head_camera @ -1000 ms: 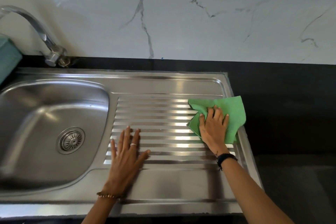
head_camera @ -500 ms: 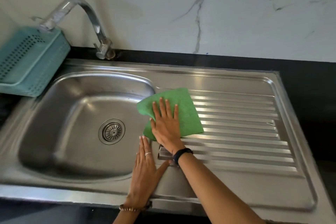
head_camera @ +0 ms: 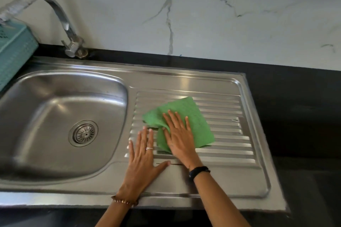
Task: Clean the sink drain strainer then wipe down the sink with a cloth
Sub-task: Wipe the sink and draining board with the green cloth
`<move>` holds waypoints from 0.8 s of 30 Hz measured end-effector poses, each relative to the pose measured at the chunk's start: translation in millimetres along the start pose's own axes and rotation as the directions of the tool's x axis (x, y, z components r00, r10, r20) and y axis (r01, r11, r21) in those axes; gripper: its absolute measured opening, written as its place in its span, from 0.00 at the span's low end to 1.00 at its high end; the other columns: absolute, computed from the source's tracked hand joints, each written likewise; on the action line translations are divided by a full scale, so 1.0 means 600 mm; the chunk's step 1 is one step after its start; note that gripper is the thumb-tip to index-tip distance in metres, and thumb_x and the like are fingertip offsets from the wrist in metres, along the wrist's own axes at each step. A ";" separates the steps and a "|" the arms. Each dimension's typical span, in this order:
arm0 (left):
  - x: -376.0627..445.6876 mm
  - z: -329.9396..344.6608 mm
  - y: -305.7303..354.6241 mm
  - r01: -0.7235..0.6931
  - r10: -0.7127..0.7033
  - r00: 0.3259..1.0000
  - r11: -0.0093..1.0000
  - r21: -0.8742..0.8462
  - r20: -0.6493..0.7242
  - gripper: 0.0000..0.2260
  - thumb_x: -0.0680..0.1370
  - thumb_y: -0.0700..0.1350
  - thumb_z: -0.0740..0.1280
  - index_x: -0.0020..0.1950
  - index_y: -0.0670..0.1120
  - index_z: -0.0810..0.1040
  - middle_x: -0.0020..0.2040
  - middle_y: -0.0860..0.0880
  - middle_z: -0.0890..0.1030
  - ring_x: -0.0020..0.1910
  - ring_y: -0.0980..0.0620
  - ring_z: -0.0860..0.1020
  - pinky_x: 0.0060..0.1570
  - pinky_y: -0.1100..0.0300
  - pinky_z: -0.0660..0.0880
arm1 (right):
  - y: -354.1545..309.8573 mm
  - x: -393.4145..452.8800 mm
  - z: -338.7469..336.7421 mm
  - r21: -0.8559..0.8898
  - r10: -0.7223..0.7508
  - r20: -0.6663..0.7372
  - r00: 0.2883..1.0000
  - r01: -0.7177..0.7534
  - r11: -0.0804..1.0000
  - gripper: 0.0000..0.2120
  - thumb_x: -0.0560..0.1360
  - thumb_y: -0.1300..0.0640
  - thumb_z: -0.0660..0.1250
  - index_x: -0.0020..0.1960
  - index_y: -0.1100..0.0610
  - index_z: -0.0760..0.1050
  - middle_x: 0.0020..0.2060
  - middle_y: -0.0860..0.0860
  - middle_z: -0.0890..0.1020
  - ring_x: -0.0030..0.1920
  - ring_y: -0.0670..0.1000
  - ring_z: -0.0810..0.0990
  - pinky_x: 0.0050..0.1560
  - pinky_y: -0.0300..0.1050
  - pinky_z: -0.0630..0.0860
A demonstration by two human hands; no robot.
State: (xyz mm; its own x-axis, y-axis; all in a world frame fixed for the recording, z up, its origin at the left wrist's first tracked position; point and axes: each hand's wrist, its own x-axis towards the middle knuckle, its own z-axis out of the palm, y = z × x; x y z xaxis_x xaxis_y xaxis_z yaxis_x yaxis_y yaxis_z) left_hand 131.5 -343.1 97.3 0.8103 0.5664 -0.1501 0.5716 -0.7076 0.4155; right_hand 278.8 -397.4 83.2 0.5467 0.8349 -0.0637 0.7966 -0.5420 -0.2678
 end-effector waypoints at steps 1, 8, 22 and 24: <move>0.005 0.010 0.025 -0.031 0.031 0.999 0.999 0.020 0.026 0.45 0.66 0.75 0.47 0.69 0.51 0.27 0.70 0.50 0.25 0.69 0.48 0.25 0.68 0.52 0.26 | 0.042 -0.012 -0.009 -0.010 0.056 -0.016 0.998 -0.056 0.998 0.25 0.81 0.46 0.46 0.76 0.49 0.50 0.77 0.47 0.54 0.77 0.50 0.50 0.75 0.55 0.38; 0.017 0.079 0.148 -0.154 0.139 0.978 0.984 0.092 0.157 0.37 0.72 0.70 0.51 0.70 0.60 0.32 0.71 0.51 0.28 0.70 0.49 0.28 0.65 0.46 0.25 | 0.241 -0.079 -0.066 -0.001 0.284 -0.063 0.957 -0.285 0.959 0.25 0.81 0.48 0.46 0.77 0.50 0.48 0.77 0.48 0.51 0.77 0.50 0.47 0.76 0.55 0.40; -0.009 0.030 0.049 0.042 -0.042 0.999 0.999 -0.006 0.014 0.42 0.64 0.74 0.41 0.71 0.56 0.32 0.73 0.52 0.31 0.72 0.51 0.31 0.69 0.47 0.29 | 0.223 -0.146 -0.051 -0.035 0.408 -0.107 0.907 -0.414 0.910 0.27 0.80 0.45 0.40 0.77 0.52 0.46 0.78 0.51 0.51 0.77 0.52 0.48 0.76 0.58 0.42; -0.018 0.018 0.024 0.097 -0.097 0.995 0.995 0.013 0.001 0.45 0.61 0.78 0.38 0.71 0.55 0.32 0.72 0.51 0.30 0.72 0.50 0.31 0.69 0.47 0.29 | 0.221 -0.127 -0.056 -0.013 0.433 -0.113 0.894 -0.437 0.899 0.26 0.81 0.47 0.45 0.77 0.54 0.50 0.77 0.53 0.54 0.77 0.54 0.51 0.75 0.60 0.43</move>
State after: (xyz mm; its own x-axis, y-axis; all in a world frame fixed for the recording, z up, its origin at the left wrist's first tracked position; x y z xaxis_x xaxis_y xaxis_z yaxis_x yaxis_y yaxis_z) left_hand 132.2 -364.2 95.1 0.7511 0.6322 -0.1903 0.6493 -0.6549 0.3868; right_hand 351.3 -535.8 84.6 0.8631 0.5009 -0.0645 0.4804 -0.8537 -0.2007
